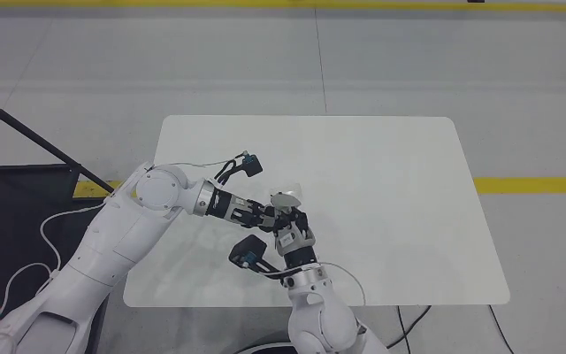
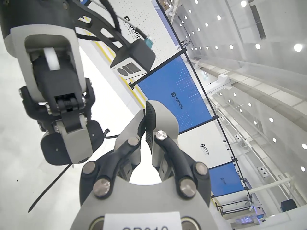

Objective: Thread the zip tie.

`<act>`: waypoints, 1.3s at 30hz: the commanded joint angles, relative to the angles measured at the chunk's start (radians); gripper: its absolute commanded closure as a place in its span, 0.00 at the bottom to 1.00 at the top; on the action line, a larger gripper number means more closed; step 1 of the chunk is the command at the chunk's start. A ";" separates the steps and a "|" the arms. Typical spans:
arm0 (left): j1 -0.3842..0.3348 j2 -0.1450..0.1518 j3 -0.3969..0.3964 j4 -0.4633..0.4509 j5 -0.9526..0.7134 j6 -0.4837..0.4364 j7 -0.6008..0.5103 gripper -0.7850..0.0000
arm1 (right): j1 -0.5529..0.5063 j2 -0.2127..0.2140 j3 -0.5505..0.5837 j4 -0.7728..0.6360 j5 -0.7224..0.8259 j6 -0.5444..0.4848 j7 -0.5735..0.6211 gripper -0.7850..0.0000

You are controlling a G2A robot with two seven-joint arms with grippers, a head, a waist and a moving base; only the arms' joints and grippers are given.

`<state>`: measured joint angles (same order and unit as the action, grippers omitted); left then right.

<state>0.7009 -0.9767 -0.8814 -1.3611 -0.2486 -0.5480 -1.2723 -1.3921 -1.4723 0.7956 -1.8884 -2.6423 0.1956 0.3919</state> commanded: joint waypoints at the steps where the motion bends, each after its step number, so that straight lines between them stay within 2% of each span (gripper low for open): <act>1: 0.000 0.000 0.000 0.000 0.000 0.000 0.000 1.00 | -0.014 -0.001 0.007 -0.013 0.002 0.052 -0.017 1.00; 5: 0.000 0.000 0.000 0.000 0.000 0.000 0.000 1.00 | -0.045 0.001 0.018 -0.027 0.012 0.137 -0.083 1.00; 8: 0.000 0.000 0.000 0.000 0.000 0.000 0.000 1.00 | -0.059 0.001 0.027 -0.024 0.010 0.152 -0.106 1.00; 20: 0.000 0.000 0.000 0.000 0.000 0.000 0.000 1.00 | -0.055 0.000 0.037 -0.019 -0.006 -0.009 -0.141 1.00; 24: 0.021 0.002 -0.006 -0.028 0.038 0.015 0.048 1.00 | -0.059 0.002 0.045 -0.029 0.002 -0.051 -0.167 1.00; 34: 0.054 0.012 -0.040 -0.070 0.077 0.011 0.089 1.00 | -0.128 0.022 0.118 -0.097 0.094 -0.097 -0.313 1.00; 39: 0.079 0.017 -0.061 -0.100 0.136 0.005 0.149 1.00 | -0.143 0.031 0.146 -0.117 0.102 -0.160 -0.331 1.00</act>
<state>0.7730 -0.9604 -0.9384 -1.4532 -0.1318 -0.5431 -1.1412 -1.5335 -1.4424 0.9378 -2.0018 -2.5409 0.0436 0.0615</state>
